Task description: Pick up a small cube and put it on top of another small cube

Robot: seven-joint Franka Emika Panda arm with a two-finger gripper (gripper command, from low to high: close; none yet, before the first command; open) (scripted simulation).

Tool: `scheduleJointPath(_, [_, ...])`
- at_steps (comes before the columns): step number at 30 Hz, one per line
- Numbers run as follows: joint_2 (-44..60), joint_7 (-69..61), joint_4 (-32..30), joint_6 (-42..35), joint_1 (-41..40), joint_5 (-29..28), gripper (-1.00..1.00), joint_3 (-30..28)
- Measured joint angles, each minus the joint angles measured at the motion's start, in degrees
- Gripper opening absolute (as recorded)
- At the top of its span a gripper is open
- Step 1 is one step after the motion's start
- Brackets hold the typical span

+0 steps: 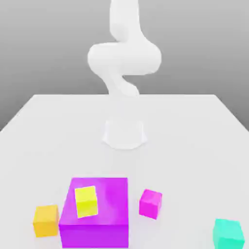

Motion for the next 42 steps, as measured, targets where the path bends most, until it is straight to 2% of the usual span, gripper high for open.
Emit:
scheduleJointPath(10, [21.1,-18.4,0.7,5.8,9.2,1.7,0.0,-0.7])
scheduleJointPath(18, [37.8,-32.5,1.3,10.4,14.4,2.6,0.0,1.5])
scheduleJointPath(28, [58.5,-46.1,2.0,16.2,18.9,-2.2,0.0,4.7])
scheduleJointPath(33, [68.9,-46.8,3.6,23.0,20.2,-4.5,0.0,4.1])
scheduleJointPath(34, [70.1,-46.7,3.8,24.0,20.3,-4.6,-1.0,4.0])
scheduleJointPath(42, [68.6,-46.9,3.5,22.7,20.2,-4.5,-1.0,4.2])
